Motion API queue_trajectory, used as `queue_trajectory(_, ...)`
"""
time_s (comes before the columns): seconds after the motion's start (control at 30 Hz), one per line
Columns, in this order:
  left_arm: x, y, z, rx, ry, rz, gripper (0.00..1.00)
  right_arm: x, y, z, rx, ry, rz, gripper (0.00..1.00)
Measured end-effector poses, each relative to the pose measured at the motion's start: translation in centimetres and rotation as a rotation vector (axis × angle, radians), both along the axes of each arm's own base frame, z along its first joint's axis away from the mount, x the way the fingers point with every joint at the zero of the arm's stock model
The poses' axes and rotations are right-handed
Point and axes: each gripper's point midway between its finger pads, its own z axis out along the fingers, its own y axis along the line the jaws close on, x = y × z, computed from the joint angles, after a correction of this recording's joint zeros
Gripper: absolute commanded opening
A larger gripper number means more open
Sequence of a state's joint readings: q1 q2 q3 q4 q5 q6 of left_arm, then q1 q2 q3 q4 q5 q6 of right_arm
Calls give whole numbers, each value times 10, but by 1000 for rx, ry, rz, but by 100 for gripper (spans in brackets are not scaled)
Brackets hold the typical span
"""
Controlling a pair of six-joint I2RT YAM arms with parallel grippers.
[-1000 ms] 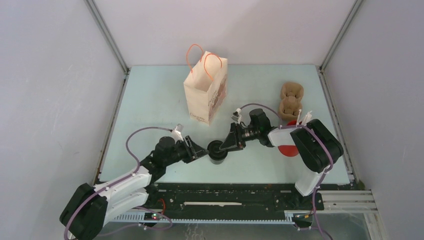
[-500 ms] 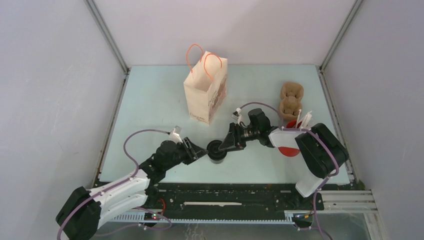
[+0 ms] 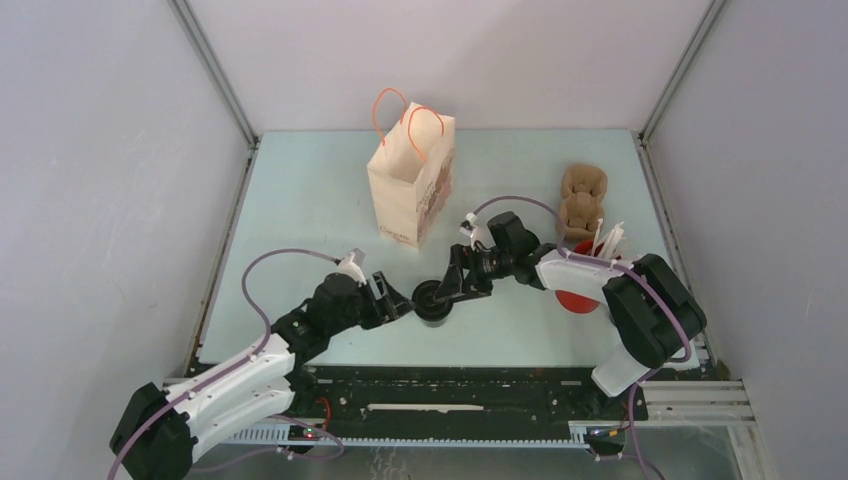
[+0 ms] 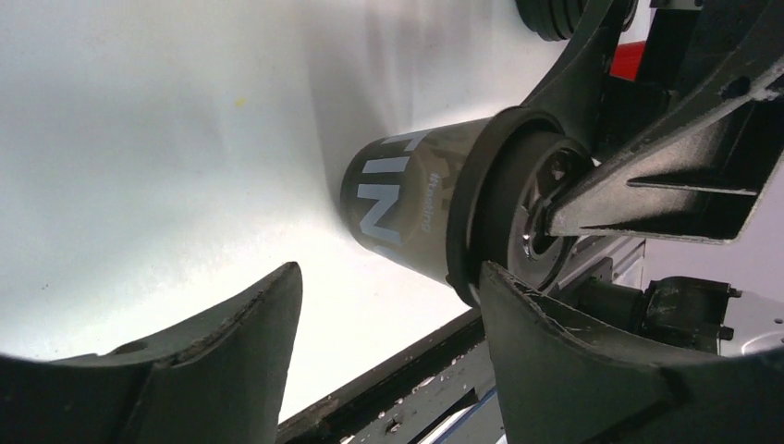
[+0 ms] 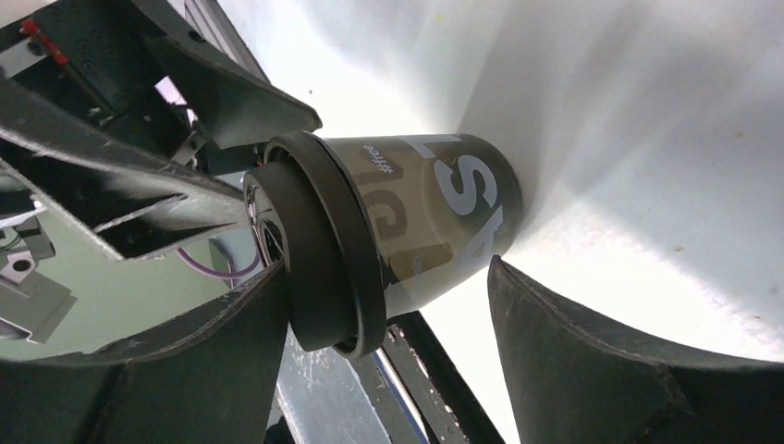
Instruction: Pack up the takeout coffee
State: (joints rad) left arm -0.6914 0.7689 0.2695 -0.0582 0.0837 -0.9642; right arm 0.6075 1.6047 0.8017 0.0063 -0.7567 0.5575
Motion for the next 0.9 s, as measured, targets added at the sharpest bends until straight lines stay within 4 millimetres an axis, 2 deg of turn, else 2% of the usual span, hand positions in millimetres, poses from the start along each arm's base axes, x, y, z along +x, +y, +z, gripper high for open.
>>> queue_trajectory(0.17,8,-4,15,37,-24,-27,85,5,-7,-2,-8,10,-19,91)
queue_trajectory(0.37,11,-3,34,40,-78,-37,92,6,-11,-1,-12,12,-19,92)
queue_trajectory(0.57,10,-7,31,43,-73,-71,83,5,-12,0,-5,20,-11,84)
queue_trajectory(0.73,11,-17,15,53,-22,-103,73,4,-11,2,8,23,-1,83)
queue_trajectory(0.9,20,-20,15,36,-29,-87,63,2,-7,0,30,36,19,81)
